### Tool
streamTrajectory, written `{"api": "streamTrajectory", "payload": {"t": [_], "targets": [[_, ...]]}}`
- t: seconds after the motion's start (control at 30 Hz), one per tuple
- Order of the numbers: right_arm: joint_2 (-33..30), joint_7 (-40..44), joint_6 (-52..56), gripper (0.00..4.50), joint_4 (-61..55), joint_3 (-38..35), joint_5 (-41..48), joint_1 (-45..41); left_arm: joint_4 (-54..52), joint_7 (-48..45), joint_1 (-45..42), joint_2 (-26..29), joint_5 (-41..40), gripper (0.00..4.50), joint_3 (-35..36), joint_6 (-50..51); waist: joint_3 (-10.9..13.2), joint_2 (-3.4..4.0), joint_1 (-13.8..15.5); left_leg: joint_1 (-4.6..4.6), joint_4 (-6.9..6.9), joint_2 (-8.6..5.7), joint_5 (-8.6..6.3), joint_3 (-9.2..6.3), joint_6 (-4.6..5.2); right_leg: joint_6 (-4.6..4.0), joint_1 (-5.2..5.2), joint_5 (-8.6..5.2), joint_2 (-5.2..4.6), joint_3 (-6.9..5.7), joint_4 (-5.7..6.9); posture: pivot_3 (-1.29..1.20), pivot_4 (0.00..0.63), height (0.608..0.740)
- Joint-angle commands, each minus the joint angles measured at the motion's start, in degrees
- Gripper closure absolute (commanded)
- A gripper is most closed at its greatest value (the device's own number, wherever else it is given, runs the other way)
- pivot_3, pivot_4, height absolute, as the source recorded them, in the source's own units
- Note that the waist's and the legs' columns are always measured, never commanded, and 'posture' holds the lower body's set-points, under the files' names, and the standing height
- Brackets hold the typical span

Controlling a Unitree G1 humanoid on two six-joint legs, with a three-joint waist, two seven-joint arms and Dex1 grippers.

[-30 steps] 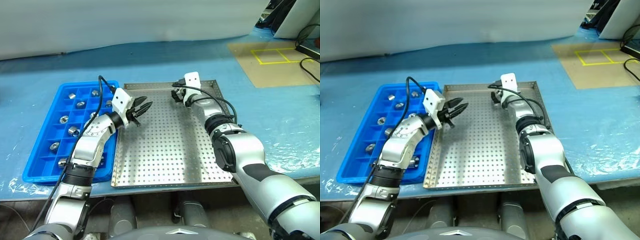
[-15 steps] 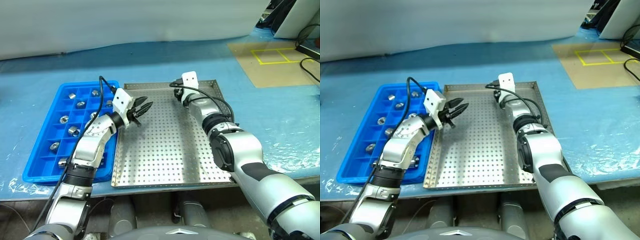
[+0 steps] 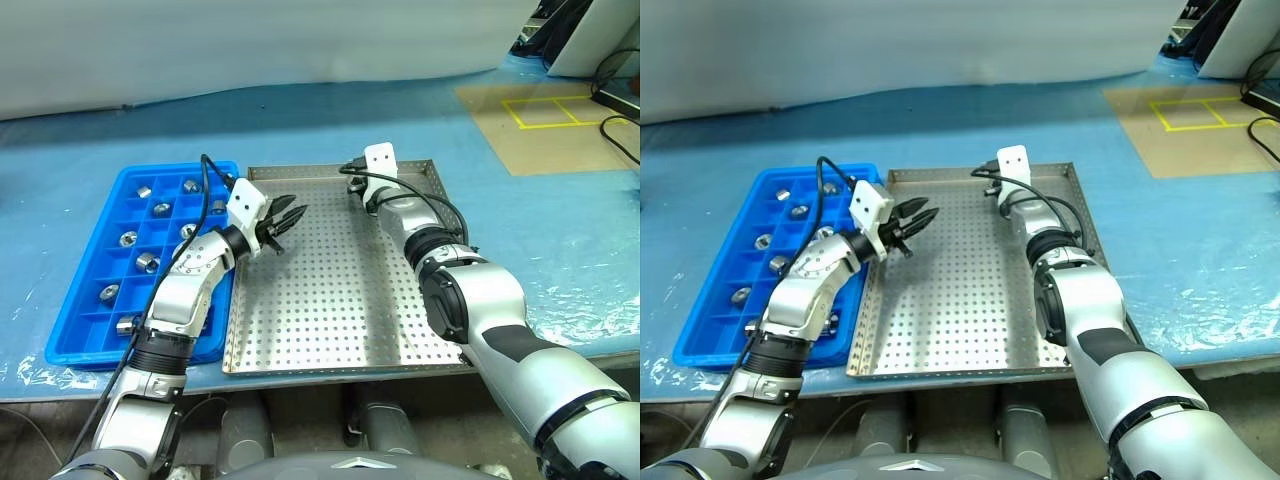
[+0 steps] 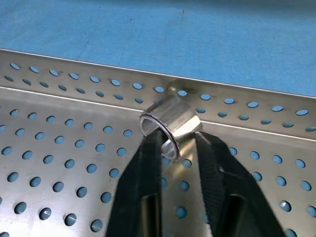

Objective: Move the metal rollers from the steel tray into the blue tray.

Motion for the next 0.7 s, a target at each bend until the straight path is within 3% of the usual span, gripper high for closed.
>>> {"api": "streamTrajectory", "payload": {"t": [0.03,0.5,0.7], "targets": [[0.1,-0.1,-0.4,4.48,-0.8,-0.5,0.1,-0.9,-1.7,0.2,-0.8,-0.1,-0.1,3.08,0.1,-0.6,0.0,0.0,0.0,0.0,0.0,0.0,0.0,0.0,0.0,0.0,0.0,0.0,0.0,0.0,0.0,-0.03,0.15,0.74],[-0.4,0.1,-0.3,4.48,-1.0,-0.7,0.3,-1.4,-1.7,0.5,-0.8,-0.1,-0.2,3.08,0.3,-0.7,0.0,0.0,0.0,0.0,0.0,0.0,0.0,0.0,0.0,0.0,0.0,0.0,0.0,0.0,0.0,-0.03,0.15,0.74],[-0.4,7.1,2.1,4.48,-2.2,0.7,0.3,-2.0,-2.8,0.5,-1.0,0.1,-0.8,3.08,0.7,-0.1,0.0,0.0,0.0,0.0,0.0,0.0,0.0,0.0,0.01,0.0,0.0,0.0,0.0,0.0,0.0,-0.02,0.15,0.74]]}}
